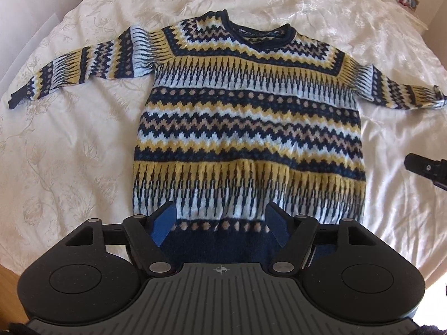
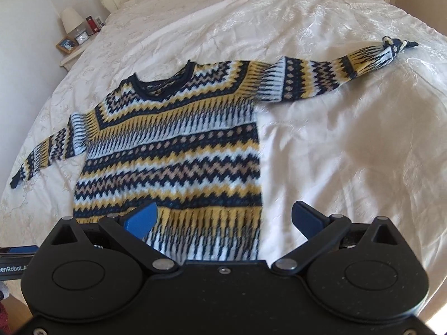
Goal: Fold small clothes
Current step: 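Grasp the navy sleeve cuff with the right tool and lift it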
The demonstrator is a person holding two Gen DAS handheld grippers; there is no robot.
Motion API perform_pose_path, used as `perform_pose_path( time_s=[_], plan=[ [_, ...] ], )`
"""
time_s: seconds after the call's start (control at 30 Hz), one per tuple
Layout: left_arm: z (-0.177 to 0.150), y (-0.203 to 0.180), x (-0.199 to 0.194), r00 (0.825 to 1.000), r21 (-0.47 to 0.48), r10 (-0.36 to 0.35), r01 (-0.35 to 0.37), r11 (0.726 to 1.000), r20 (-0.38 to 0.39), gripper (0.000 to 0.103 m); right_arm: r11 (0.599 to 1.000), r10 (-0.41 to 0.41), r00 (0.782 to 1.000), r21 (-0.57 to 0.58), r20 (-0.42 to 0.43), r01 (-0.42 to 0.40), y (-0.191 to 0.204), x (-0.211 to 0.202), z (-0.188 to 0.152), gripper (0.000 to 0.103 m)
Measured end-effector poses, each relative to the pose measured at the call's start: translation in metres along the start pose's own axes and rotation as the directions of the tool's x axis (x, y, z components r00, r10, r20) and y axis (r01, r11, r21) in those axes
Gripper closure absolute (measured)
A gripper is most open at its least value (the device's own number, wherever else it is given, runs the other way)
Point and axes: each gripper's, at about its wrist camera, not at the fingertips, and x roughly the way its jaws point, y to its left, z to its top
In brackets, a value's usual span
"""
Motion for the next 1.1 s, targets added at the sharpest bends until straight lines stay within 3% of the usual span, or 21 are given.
perform_pose_path(
  time_s=[0.27, 0.43, 0.63, 0.87, 0.93, 1.07, 1.1],
  plan=[
    [0.036, -0.027, 0.011, 0.998, -0.095, -0.045, 0.049, 0.994, 0.045, 0.038, 0.992, -0.122, 0.988, 0.036, 0.099, 0.119, -0.103, 0.017, 0.110, 0.001],
    [0.049, -0.044, 0.021, 1.000, -0.126, -0.003, 0.006, 0.992, 0.026, 0.038, 0.977, -0.179, 0.976, 0.140, 0.123, 0.162, -0.177, 0.031, 0.175, 0.001],
    [0.057, -0.057, 0.033, 1.000, -0.153, 0.021, -0.024, 0.988, -0.018, 0.038, 0.942, -0.251, 0.963, 0.254, 0.094, 0.221, -0.254, 0.054, 0.225, 0.001],
    [0.071, -0.078, 0.041, 0.998, -0.129, 0.041, -0.046, 0.991, -0.040, 0.038, 0.900, -0.242, 0.970, 0.378, 0.013, 0.220, -0.317, 0.093, 0.241, 0.002],
    [0.075, -0.083, 0.043, 0.998, -0.116, 0.045, -0.050, 0.992, -0.043, 0.038, 0.884, -0.213, 0.977, 0.424, -0.015, 0.199, -0.331, 0.104, 0.239, 0.013],
    [0.079, -0.091, 0.046, 0.998, -0.103, 0.047, -0.051, 0.993, -0.048, 0.038, 0.850, -0.164, 0.986, 0.505, -0.019, 0.151, -0.346, 0.113, 0.230, 0.022],
    [0.079, -0.093, 0.047, 0.998, -0.100, 0.046, -0.051, 0.994, -0.051, 0.038, 0.847, -0.152, 0.988, 0.515, -0.009, 0.135, -0.348, 0.113, 0.228, 0.028]
  ],
)
